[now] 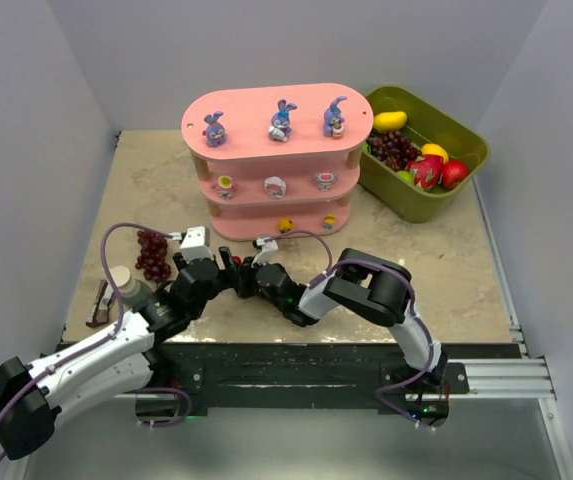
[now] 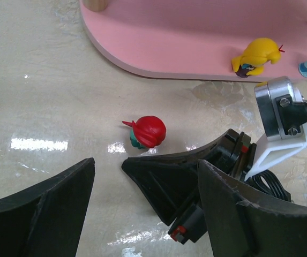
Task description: Place and organize the plastic toys onto the shelf
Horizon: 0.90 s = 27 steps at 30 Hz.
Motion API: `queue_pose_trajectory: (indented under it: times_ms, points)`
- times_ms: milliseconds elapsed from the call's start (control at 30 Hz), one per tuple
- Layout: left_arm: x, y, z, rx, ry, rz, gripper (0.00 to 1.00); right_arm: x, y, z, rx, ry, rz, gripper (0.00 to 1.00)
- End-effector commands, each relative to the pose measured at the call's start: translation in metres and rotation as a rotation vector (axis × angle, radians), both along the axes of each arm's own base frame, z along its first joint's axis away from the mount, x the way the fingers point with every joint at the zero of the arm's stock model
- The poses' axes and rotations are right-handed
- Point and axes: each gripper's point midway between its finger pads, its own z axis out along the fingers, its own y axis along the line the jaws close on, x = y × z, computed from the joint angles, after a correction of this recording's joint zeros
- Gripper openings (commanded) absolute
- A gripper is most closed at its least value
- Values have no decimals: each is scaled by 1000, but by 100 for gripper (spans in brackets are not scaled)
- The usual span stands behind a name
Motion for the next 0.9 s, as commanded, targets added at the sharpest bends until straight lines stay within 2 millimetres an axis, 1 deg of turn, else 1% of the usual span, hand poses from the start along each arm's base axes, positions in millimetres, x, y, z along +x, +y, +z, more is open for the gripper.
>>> queue_pose_trajectory:
  times_ms: [0,333,433,533,567,700,733,867]
  points:
    - [5,-1,14,-45,-24,14,82,17,-5,-2,-9,0,-105,0]
    - [4,-3,4,-59,-4,1,84,23,-24,-9,-43,16,-189,0]
    - [4,-5,2,-64,3,-4,84,27,-28,-7,-33,22,-198,0]
    - [4,-5,1,-69,8,-7,84,32,-36,-5,-21,25,-210,0]
    - [4,-6,0,-69,10,-11,84,34,-38,-2,-16,23,-216,0]
    - [4,-8,-2,-77,11,-15,84,32,-43,-7,-28,30,-219,0]
    - [4,-8,-3,-78,13,-14,84,31,-43,-5,-24,27,-213,0]
    - [6,-12,-6,-78,11,-27,85,25,-43,-9,-29,37,-183,0]
